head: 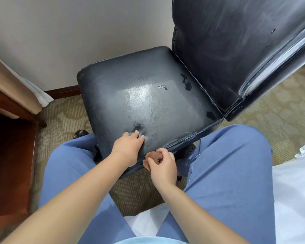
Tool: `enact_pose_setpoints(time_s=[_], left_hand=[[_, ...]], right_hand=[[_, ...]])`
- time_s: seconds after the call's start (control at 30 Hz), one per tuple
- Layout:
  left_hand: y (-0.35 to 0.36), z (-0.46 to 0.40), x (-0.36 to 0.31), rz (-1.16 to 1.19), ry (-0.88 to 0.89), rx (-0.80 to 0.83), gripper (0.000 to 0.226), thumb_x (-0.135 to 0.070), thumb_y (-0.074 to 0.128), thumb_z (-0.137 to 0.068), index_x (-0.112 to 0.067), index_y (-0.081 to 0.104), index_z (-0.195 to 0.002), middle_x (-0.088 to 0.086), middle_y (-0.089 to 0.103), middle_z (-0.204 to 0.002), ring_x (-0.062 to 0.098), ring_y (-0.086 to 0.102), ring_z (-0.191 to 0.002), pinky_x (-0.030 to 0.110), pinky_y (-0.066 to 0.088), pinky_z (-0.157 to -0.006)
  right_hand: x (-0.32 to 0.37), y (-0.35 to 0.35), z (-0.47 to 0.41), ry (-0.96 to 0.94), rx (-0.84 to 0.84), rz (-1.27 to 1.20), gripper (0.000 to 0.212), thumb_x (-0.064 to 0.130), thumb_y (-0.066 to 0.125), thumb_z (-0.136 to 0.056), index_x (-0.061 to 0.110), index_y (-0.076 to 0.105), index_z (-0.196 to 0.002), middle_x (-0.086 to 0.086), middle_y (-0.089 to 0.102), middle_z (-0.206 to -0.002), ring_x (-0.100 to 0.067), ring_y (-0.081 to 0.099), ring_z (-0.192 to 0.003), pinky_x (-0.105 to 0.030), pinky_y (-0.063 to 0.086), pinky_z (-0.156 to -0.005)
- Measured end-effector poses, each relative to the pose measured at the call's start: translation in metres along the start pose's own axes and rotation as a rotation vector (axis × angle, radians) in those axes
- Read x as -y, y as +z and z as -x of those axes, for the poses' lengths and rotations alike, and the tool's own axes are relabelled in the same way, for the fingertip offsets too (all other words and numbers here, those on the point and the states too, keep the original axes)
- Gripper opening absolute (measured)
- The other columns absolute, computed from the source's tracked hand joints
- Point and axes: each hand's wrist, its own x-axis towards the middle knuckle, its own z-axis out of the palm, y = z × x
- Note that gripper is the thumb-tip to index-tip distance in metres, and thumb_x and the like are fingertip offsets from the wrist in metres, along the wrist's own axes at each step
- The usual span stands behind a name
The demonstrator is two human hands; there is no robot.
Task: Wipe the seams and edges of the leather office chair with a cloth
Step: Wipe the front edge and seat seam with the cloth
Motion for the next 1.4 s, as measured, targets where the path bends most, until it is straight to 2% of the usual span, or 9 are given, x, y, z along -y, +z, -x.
enact_pose_setpoints(time_s=[0.23,0.3,0.5,0.73,0.97,1.07,1.2,1.3,1.4], left_hand=[[0.000,0.000,-0.004,0.066,-0.020,0.033,0.067,-0.020,0.070,-0.074,-0.018,0.037,-0.132,0.000,0.035,-0.138,0.026,0.041,-0.113,0.037,0.051,-0.083],[-0.001,0.000,-0.004,0.077,-0.024,0.027,0.064,-0.021,0.070,-0.074,-0.018,0.039,-0.130,0.000,0.037,-0.136,0.026,0.042,-0.112,0.037,0.051,-0.084],[-0.006,-0.001,-0.005,0.059,-0.016,0.010,0.046,-0.022,0.069,-0.076,-0.017,0.045,-0.115,0.000,0.044,-0.118,0.026,0.047,-0.104,0.034,0.043,-0.072],[-0.003,-0.001,-0.004,0.054,-0.008,0.019,0.055,-0.023,0.070,-0.073,-0.017,0.043,-0.121,0.000,0.043,-0.121,0.025,0.044,-0.104,0.034,0.047,-0.076],[-0.012,-0.003,-0.009,0.091,-0.024,-0.033,0.048,-0.033,0.072,-0.075,-0.015,0.047,-0.113,0.004,0.051,-0.116,0.030,0.053,-0.106,0.034,0.040,-0.075],[-0.010,-0.003,-0.010,0.080,-0.024,-0.030,0.052,-0.032,0.074,-0.074,-0.015,0.046,-0.114,0.004,0.050,-0.117,0.030,0.053,-0.107,0.034,0.037,-0.072],[-0.008,-0.002,-0.010,0.068,-0.028,-0.008,0.059,-0.030,0.075,-0.072,-0.015,0.043,-0.118,0.004,0.047,-0.119,0.029,0.048,-0.106,0.034,0.039,-0.069],[-0.008,-0.001,-0.015,0.072,-0.064,-0.001,0.063,-0.030,0.076,-0.072,-0.014,0.040,-0.121,0.004,0.042,-0.122,0.030,0.046,-0.108,0.034,0.038,-0.067],[-0.005,0.000,-0.025,0.045,-0.110,-0.011,0.066,-0.027,0.076,-0.073,-0.013,0.037,-0.123,0.006,0.036,-0.126,0.032,0.043,-0.110,0.033,0.037,-0.065]], right_hand=[[0.009,-0.015,-0.023,0.181,-0.342,-0.246,0.037,0.016,0.069,-0.082,0.015,0.053,-0.116,-0.002,0.054,-0.120,-0.022,0.055,-0.106,-0.022,0.033,-0.079],[0.010,-0.016,-0.020,0.140,-0.316,-0.165,0.033,0.016,0.068,-0.083,0.016,0.056,-0.113,0.000,0.052,-0.118,-0.023,0.055,-0.103,-0.024,0.035,-0.078],[0.006,0.001,0.005,-0.066,0.007,0.043,0.030,0.022,0.067,-0.082,0.021,0.059,-0.111,0.005,0.051,-0.113,-0.017,0.056,-0.098,-0.029,0.044,-0.084],[0.004,-0.019,-0.023,0.219,-0.317,-0.152,0.031,0.022,0.065,-0.086,0.017,0.057,-0.115,-0.002,0.050,-0.118,-0.023,0.054,-0.102,-0.024,0.030,-0.074],[-0.004,-0.002,-0.004,0.186,-0.018,-0.175,0.017,0.023,0.071,-0.080,0.022,0.061,-0.094,0.001,0.064,-0.099,-0.017,0.058,-0.090,-0.025,0.041,-0.075],[-0.004,0.002,-0.006,0.215,-0.118,-0.282,0.015,0.022,0.071,-0.078,0.023,0.061,-0.090,0.000,0.065,-0.096,-0.019,0.061,-0.089,-0.031,0.049,-0.081],[-0.004,0.002,-0.023,0.302,-0.292,-0.483,0.015,0.027,0.069,-0.077,0.030,0.055,-0.083,0.000,0.061,-0.099,-0.020,0.064,-0.082,-0.039,0.058,-0.073],[-0.005,0.002,-0.020,0.330,-0.237,-0.431,0.017,0.036,0.068,-0.073,0.034,0.055,-0.084,0.001,0.064,-0.098,-0.022,0.064,-0.086,-0.044,0.054,-0.081],[-0.004,-0.001,-0.009,0.355,-0.128,-0.396,0.013,0.021,0.068,-0.083,0.022,0.060,-0.092,-0.002,0.067,-0.096,-0.019,0.062,-0.084,-0.035,0.052,-0.080]])
